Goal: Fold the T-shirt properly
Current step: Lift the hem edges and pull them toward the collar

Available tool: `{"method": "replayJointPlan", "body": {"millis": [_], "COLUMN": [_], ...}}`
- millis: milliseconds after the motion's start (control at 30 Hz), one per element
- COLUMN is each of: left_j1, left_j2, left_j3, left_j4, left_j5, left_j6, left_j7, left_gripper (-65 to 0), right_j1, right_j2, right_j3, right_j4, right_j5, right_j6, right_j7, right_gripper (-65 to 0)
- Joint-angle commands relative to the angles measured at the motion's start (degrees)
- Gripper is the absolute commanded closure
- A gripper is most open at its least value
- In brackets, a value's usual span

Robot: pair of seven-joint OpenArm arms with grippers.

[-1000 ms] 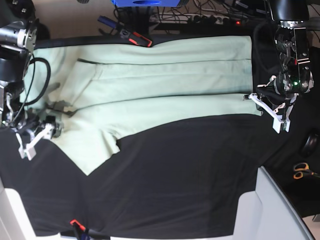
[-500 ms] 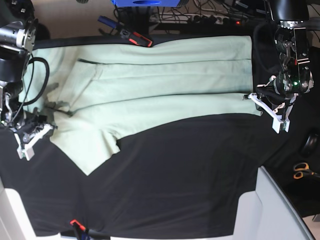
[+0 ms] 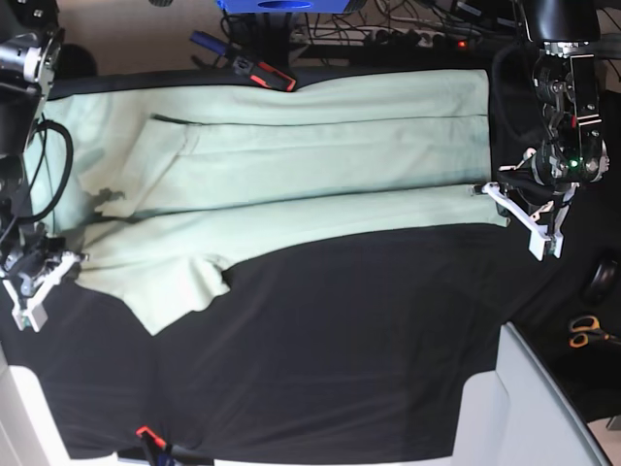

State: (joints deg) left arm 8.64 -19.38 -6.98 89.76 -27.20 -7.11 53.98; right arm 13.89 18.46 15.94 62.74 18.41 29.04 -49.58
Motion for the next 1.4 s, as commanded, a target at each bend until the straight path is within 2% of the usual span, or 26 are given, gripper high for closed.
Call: {"method": "replayJointPlan", "body": {"millis": [0,300,433,633,1167,1367], "left_j1": [-0.4,1.4,3.1,4.9,11.4,12.7], "left_j2": [-0.9,-1.3,-1.4,-2.4,-2.4,-2.1], "left_j3": [-0.4,-0.4,-0.4,-0.4,-0.3,0.1], "left_j4": [1.3,5.3,5.5,5.6,8.2,8.0], "left_j5": [0.0,0.0,0.0,0.1,0.1,0.1], "left_j6": [0.3,0.3,0.3,0.3,0.3,0.3], "left_j7": [-0.8,-0.8,-0.8,-0.8,-0.8,-0.8], "left_gripper": [0.0,0.0,0.0,0.0,0.0,0.0], "right_j1": [0.8,-3.1,-4.9,-7.9,-13.0,-15.0], "right_j2": [1.1,1.0,0.6,0.6,0.4,-0.7], "right_j3": [0.3,0.5,4.1,4.5,4.6,4.6], "right_j4": [2.1,11.4,14.3,18.1,19.2,19.1], "right_j5": [0.5,0.6,0.6,0.6,0.6,0.6], "right_j6": [0.1,0.1,0.1,0.1,0.1,0.1], "right_j7": [0.6,-4.7,-7.3,-9.1,-8.3,-6.3], "right_gripper": [-0.1,-0.1,-0.1,-0.1,-0.1,-0.1]}}
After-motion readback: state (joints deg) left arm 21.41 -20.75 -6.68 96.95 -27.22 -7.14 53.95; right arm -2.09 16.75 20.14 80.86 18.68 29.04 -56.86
